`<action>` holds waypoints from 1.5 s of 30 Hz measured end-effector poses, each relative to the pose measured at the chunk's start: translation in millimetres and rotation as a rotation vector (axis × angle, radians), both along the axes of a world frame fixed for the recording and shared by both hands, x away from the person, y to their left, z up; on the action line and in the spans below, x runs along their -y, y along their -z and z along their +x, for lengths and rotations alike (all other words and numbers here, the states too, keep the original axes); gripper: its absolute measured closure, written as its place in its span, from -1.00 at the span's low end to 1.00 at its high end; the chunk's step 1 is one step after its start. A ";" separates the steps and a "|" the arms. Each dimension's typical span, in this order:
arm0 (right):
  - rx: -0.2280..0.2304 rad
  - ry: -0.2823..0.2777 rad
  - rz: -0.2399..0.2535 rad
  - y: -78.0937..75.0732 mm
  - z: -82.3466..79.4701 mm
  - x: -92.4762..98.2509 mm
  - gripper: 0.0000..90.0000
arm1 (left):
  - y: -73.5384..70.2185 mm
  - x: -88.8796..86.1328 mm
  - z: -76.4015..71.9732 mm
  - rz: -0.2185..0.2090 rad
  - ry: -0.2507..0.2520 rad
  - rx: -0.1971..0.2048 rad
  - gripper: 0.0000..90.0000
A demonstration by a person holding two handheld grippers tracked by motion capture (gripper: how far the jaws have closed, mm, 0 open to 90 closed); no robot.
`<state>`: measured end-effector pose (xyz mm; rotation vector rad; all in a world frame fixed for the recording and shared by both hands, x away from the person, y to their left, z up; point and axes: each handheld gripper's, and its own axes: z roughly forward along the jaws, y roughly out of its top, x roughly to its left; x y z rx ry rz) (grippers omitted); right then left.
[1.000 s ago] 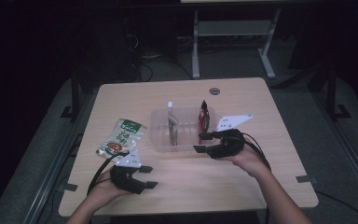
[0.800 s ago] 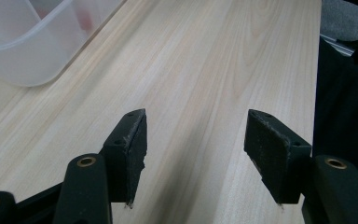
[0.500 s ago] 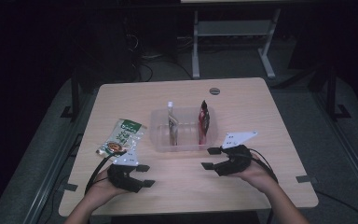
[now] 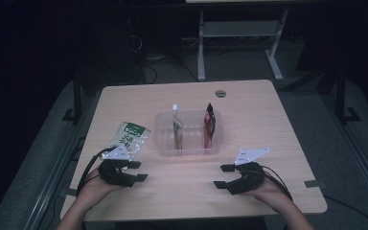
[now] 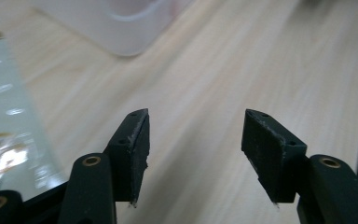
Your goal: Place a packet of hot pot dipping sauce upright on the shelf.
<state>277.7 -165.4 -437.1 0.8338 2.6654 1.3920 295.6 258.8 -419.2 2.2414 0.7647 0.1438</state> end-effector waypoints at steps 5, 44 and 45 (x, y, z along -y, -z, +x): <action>0.006 0.004 -0.007 1.2 0.1 -3.3 -0.32 | -8.1 -16.0 12.8 0.010 -0.071 0.013 0.10; 0.012 -0.029 -0.080 6.2 -2.2 -10.3 -0.31 | 32.5 -78.5 94.7 0.109 -0.468 -0.082 -0.48; 0.011 -0.028 -0.080 6.2 -2.0 -10.1 -0.31 | 34.1 -79.0 94.8 0.107 -0.458 -0.103 -0.53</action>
